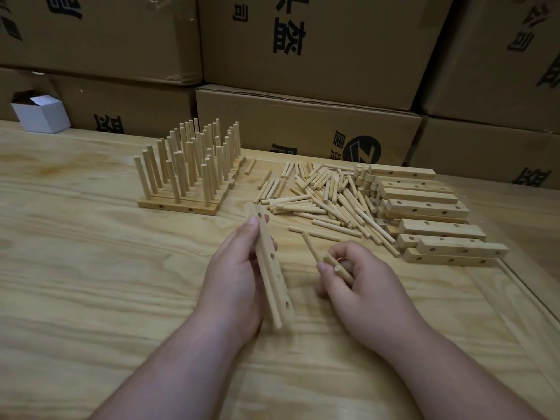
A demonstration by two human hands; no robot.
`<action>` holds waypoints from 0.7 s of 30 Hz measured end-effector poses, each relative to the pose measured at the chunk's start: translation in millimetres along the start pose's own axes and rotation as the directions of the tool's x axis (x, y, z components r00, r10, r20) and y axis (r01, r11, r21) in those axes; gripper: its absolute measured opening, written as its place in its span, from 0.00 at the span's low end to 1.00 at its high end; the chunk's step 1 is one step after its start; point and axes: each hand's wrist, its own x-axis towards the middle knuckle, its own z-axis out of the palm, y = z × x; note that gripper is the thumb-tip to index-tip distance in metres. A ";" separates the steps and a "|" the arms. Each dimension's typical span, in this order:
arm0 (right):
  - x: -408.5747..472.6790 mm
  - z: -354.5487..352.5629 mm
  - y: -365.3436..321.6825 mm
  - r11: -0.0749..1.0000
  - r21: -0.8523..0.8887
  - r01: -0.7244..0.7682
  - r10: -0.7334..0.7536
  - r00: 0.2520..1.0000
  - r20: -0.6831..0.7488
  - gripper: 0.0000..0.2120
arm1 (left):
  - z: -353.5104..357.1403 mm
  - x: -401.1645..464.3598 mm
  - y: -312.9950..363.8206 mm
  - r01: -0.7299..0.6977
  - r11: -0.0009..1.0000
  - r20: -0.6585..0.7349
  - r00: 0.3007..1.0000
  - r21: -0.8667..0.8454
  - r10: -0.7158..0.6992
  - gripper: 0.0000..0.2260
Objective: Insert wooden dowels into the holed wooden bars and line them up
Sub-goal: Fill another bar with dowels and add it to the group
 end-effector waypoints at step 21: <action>-0.7 10.6 -1.2 0.940 0.263 0.218 -0.172 0.967 -0.187 0.17 | -1.2 -1.1 -4.1 -0.126 0.984 0.146 0.984 0.126 0.107 0.17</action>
